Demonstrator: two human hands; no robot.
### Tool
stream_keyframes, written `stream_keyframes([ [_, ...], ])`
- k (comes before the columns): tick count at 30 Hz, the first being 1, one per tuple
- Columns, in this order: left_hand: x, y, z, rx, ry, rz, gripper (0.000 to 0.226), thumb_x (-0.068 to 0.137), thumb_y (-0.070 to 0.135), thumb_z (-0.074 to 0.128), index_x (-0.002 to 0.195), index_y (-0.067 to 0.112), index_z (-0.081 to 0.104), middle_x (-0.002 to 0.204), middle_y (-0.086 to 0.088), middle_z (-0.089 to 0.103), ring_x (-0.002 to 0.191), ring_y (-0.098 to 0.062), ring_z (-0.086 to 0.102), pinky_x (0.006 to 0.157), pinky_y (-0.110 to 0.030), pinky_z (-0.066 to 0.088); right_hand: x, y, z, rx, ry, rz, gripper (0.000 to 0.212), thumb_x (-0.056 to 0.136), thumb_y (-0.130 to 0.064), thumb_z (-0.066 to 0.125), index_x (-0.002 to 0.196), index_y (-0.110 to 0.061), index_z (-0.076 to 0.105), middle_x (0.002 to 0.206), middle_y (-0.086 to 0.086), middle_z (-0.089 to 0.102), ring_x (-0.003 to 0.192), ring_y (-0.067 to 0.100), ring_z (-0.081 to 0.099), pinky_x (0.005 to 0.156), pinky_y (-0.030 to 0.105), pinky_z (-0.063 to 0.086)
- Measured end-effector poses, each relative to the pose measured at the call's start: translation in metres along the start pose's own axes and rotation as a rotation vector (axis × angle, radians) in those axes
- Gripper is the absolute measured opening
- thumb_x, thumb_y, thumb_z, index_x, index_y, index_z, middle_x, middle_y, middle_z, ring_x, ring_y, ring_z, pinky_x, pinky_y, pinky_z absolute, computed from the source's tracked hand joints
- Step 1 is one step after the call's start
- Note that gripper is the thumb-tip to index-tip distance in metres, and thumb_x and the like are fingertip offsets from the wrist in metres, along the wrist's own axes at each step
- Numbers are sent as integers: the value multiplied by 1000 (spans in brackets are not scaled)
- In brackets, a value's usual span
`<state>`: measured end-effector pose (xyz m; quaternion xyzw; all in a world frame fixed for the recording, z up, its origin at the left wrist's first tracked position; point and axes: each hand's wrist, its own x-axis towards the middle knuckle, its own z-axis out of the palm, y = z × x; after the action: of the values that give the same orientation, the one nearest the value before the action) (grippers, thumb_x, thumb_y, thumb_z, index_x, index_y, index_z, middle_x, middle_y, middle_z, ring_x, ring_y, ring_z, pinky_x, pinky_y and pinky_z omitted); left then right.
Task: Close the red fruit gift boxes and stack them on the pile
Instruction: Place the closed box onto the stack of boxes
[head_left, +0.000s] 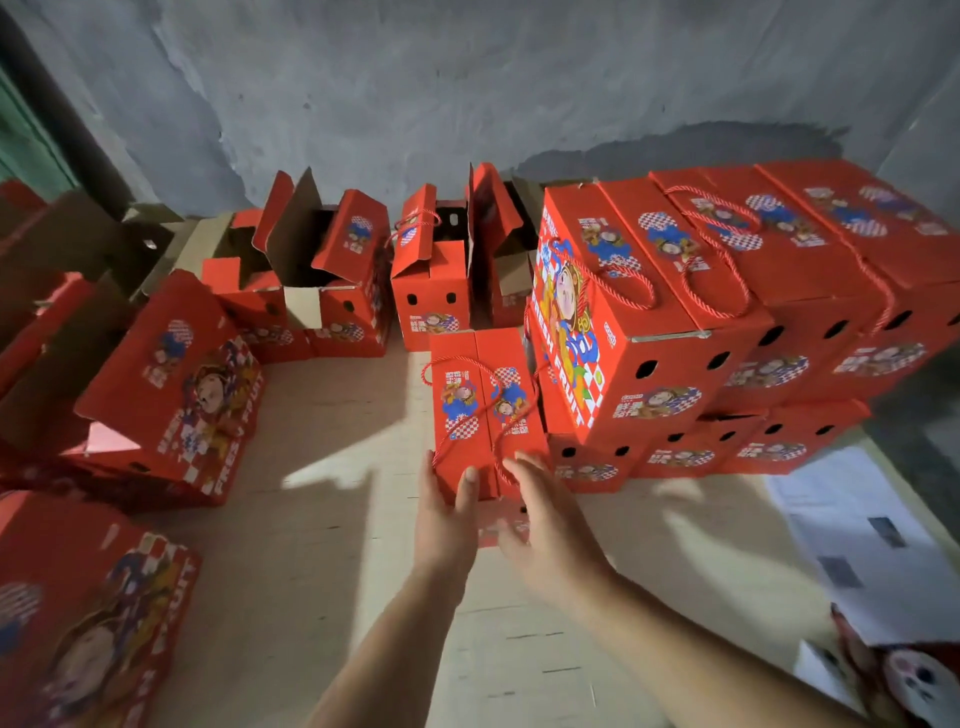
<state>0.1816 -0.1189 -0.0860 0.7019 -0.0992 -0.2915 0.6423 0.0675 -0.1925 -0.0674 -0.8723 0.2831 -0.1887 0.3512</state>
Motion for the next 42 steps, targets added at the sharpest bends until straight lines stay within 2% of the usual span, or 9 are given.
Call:
stream_keyframes([
  [2, 7, -3, 1, -12, 39, -14, 48, 106, 33, 59, 152, 29, 46, 134, 4, 68, 118, -18, 68, 100, -46, 56, -1, 11, -11, 165, 338, 207, 52, 91, -15, 74, 137, -12, 51, 135, 1, 52, 128, 19, 51, 104, 35, 46],
  [6, 33, 7, 5, -51, 55, -41, 39, 107, 35, 57, 145, 25, 54, 125, 1, 74, 106, -18, 74, 76, -31, 63, 30, 35, -59, 574, 664, 540, 105, 75, -49, 78, 157, -20, 19, 156, 7, 23, 142, 23, 36, 115, 44, 42],
  [10, 70, 23, 5, -9, 12, -64, 30, 108, 34, 55, 136, 26, 60, 113, 1, 77, 94, -17, 76, 66, -33, 61, 51, 48, -78, 470, 615, 515, 129, 59, -75, 76, 159, -31, 7, 160, 3, 14, 142, 14, 22, 104, 33, 35],
  [16, 101, 30, 12, 212, -26, -22, 44, 107, 45, 51, 148, 30, 47, 125, 3, 70, 107, -22, 70, 92, -53, 60, 57, 71, -86, 474, 593, 533, 134, 55, -80, 81, 158, -29, 13, 160, -3, 18, 147, 15, 28, 121, 42, 33],
  [23, 80, 30, 9, 371, -59, -43, 51, 105, 49, 51, 151, 31, 39, 131, 0, 68, 108, -27, 68, 95, -52, 58, 53, 41, -54, 382, 486, 526, 92, 90, -25, 79, 157, -6, 18, 153, 12, 25, 144, 27, 31, 120, 33, 25],
  [26, 63, 33, 13, 624, 99, 257, 47, 103, 29, 55, 149, 22, 48, 140, -3, 64, 128, -30, 56, 111, -42, 44, 45, 36, -62, 382, 506, 472, 82, 97, -16, 69, 160, -8, 17, 160, 11, 30, 148, 27, 33, 124, 43, 27],
  [32, 11, 72, 73, 346, -328, 399, 67, 89, 48, 44, 155, 50, 36, 129, 35, 63, 116, 16, 58, 95, -12, 49, 55, 31, -109, 298, 496, 434, 34, 106, -21, 52, 139, -13, 49, 135, 9, 63, 124, 32, 60, 104, 42, 47],
  [37, 1, 60, 86, 179, -505, 231, 56, 107, 33, 54, 159, 38, 36, 155, 11, 53, 142, -15, 52, 114, -48, 47, 47, 35, -122, 307, 508, 539, 68, 108, -33, 51, 164, -13, 19, 167, 12, 32, 152, 28, 35, 123, 48, 30],
  [42, -7, 63, 88, 136, -416, 202, 48, 109, 32, 49, 156, 35, 44, 145, 15, 60, 133, -3, 56, 104, -24, 51, 20, 29, -103, 376, 438, 555, 77, 103, -22, 56, 166, -27, 10, 170, -2, 25, 152, 20, 34, 121, 41, 34],
])
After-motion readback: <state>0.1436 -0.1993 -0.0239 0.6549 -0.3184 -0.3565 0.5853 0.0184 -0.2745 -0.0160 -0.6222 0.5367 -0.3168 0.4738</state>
